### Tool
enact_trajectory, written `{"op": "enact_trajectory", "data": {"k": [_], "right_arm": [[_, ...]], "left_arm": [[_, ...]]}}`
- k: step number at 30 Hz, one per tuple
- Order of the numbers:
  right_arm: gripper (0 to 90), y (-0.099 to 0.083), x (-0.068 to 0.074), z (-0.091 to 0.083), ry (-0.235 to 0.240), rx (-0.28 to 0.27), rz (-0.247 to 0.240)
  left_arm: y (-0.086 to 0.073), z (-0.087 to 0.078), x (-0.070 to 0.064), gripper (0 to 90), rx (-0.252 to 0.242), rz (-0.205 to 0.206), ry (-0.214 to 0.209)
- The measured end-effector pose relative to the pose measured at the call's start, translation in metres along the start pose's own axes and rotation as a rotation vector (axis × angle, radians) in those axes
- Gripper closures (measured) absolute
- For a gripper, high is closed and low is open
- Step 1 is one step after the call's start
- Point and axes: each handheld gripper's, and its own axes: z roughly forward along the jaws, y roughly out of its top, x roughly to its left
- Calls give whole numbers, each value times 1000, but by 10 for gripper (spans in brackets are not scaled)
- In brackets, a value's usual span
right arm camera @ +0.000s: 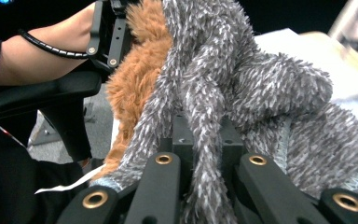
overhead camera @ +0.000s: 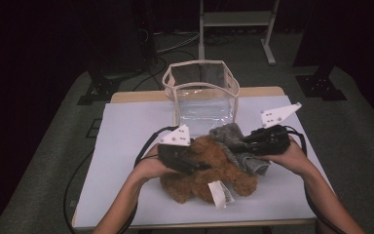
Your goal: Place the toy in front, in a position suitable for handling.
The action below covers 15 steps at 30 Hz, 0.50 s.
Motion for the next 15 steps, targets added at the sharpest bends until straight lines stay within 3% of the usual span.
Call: {"op": "enact_trajectory", "data": {"k": [1, 5, 11, 15], "right_arm": [[817, 10, 1, 11, 12, 0, -17], [817, 16, 3, 29, 40, 17, -23], [816, 9, -1, 31, 32, 58, -7], [816, 23, 2, 27, 0, 36, -27]], "left_arm": [[-7, -12, 0, 361, -26, -14, 6], [-17, -26, 0, 363, -49, -29, 16], [-23, -33, -1, 364, -59, -31, 20], [-20, -28, -2, 363, -56, -21, 3]]}}
